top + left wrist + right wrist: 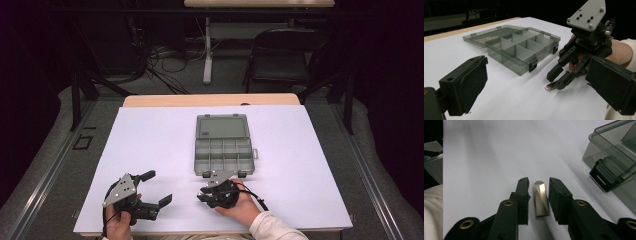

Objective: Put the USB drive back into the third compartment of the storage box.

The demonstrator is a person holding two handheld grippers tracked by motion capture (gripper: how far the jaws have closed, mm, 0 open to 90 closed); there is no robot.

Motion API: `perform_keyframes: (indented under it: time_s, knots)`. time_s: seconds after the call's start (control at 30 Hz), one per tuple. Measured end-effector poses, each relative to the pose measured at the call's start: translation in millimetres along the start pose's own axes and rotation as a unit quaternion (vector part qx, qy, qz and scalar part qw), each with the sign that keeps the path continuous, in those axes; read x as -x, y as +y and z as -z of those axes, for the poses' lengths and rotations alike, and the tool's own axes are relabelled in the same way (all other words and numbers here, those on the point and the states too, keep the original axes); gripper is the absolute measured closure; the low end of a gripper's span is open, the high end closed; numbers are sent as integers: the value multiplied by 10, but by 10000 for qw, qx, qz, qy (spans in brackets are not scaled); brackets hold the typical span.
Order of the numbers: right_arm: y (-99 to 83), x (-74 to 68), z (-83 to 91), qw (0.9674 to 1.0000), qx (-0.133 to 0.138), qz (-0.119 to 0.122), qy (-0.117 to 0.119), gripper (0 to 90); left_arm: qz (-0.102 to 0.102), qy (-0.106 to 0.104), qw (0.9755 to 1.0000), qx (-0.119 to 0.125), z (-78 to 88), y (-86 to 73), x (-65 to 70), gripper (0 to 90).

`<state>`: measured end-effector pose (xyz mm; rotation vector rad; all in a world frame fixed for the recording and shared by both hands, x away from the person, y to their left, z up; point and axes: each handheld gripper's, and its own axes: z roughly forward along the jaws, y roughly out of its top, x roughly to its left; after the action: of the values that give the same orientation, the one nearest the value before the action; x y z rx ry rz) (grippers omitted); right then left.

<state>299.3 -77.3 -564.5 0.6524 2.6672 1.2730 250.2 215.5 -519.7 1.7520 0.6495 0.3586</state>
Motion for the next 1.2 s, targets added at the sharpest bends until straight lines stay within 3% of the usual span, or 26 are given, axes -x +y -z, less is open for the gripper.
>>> perform_keyframes:
  time_s: [1.2]
  knots:
    - [-37, 15, -2, 9999, -38, 123, -112, 794, 1, 7, 10000, 11, -3, -3, -8, 36]
